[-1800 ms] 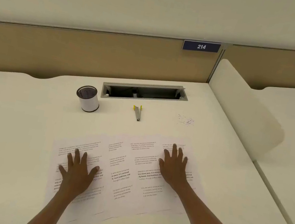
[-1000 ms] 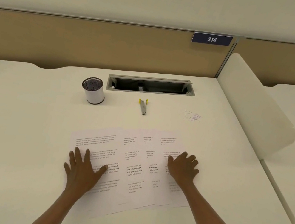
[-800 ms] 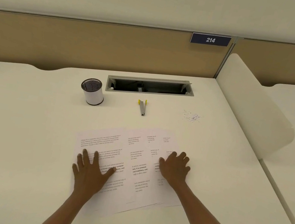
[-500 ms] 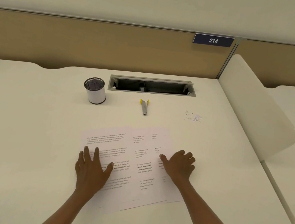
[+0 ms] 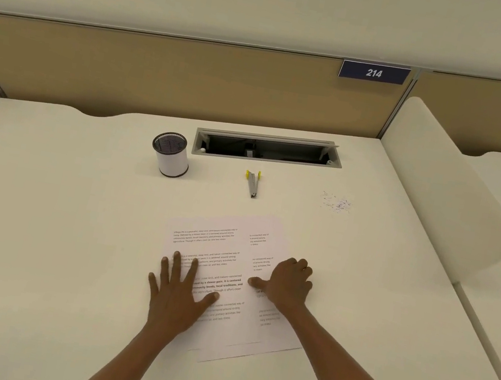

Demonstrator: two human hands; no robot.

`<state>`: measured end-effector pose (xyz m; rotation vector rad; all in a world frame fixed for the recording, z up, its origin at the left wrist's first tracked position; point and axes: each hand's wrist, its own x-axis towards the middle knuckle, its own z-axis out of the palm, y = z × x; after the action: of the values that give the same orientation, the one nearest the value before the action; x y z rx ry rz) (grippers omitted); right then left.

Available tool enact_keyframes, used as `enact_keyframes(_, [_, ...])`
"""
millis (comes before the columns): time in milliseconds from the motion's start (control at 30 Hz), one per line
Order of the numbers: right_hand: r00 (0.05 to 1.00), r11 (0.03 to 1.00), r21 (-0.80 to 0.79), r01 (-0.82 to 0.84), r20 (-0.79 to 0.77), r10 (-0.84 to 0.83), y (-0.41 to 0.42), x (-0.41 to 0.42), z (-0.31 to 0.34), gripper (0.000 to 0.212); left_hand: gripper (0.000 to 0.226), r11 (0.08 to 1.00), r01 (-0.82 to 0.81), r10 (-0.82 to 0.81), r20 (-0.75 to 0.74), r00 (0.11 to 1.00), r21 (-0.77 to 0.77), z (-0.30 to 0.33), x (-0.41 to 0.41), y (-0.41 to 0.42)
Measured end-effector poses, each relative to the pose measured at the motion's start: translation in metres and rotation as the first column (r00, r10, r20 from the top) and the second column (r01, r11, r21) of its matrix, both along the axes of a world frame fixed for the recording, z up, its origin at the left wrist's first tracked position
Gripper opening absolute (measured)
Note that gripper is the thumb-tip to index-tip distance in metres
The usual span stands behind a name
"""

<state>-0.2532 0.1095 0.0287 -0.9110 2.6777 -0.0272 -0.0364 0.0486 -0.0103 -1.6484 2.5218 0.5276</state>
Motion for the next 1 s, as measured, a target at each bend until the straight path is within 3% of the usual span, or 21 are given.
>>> enact_keyframes(300, [0.995,0.999,0.035,0.033,0.09,-0.036,-0.01,-0.008,0.004,0.1,0.134,1.0,0.003,-0.003,0.008,1.0,0.012,0.002,0.0,0.001])
enact_keyframes(433, [0.989,0.995,-0.09,0.03,0.148,-0.017,-0.01,-0.009,0.006,0.093,0.126,1.0,0.002,-0.001,-0.02,1.0,0.025,0.002,0.001,0.001])
enact_keyframes(533, [0.931,0.963,-0.243,0.116,0.364,-0.02,-0.012,-0.013,0.009,0.086,0.117,1.0,-0.004,0.005,-0.035,0.999,0.024,0.001,0.0,0.003])
enact_keyframes(600, [0.903,0.954,-0.253,0.16,0.429,-0.038,-0.013,-0.016,0.01,0.083,0.116,1.0,-0.011,0.012,-0.047,0.999,0.018,0.0,-0.001,0.005])
enact_keyframes(933, [0.873,0.928,-0.326,0.18,0.488,0.002,-0.013,-0.01,0.0,0.052,0.113,0.998,0.019,-0.016,-0.047,0.999,0.06,-0.002,-0.018,0.013])
enact_keyframes(1000, [0.858,0.906,-0.391,0.164,0.509,0.065,-0.013,-0.009,0.001,0.044,0.108,0.998,-0.018,0.026,-0.128,0.991,0.061,0.0,-0.019,0.015])
